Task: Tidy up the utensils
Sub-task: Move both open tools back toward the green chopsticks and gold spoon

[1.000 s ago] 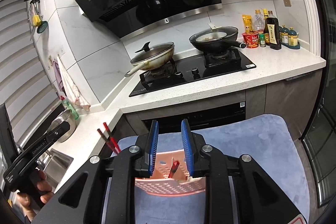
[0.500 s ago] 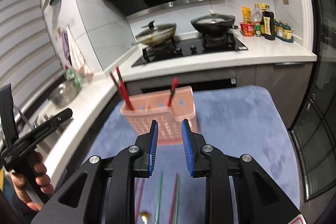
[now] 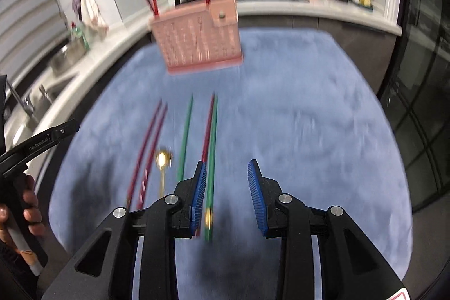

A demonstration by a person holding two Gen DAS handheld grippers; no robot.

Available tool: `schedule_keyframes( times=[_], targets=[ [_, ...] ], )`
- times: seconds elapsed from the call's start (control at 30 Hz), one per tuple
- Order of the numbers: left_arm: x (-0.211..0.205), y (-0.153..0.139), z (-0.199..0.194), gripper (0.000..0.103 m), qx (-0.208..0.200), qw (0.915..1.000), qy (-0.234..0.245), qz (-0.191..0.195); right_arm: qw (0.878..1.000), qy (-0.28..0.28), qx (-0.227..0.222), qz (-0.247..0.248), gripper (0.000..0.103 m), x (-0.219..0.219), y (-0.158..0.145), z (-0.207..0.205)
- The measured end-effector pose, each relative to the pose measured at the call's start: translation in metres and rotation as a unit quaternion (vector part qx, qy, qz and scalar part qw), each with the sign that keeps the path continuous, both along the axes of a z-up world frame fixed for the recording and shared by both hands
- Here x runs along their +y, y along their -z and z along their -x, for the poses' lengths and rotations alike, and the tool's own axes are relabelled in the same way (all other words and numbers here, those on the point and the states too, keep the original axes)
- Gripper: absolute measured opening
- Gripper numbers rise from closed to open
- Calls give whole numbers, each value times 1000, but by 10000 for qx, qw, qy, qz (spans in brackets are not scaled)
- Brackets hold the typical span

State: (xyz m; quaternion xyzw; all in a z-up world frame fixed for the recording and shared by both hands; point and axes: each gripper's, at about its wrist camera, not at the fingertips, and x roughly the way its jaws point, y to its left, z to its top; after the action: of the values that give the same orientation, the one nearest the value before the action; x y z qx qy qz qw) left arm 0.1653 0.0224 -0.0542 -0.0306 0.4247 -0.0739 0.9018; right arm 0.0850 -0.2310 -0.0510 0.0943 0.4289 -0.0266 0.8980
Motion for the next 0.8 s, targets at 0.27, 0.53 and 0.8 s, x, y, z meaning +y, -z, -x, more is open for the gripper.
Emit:
schedule_keyframes(
  times=[0.27, 0.53, 0.8],
  targets=[
    [-15, 40, 36, 46, 322, 9989, 224, -267, 9992, -132, 376, -53, 32, 17, 39, 14],
    [-21, 49, 45, 46, 472, 9983, 307, -175, 9981, -176, 571, -173, 28, 22, 57, 12],
    [-28, 53, 45, 46, 525, 9976, 445, -126, 9977, -201, 627, -176, 15, 23, 64, 6]
  ],
)
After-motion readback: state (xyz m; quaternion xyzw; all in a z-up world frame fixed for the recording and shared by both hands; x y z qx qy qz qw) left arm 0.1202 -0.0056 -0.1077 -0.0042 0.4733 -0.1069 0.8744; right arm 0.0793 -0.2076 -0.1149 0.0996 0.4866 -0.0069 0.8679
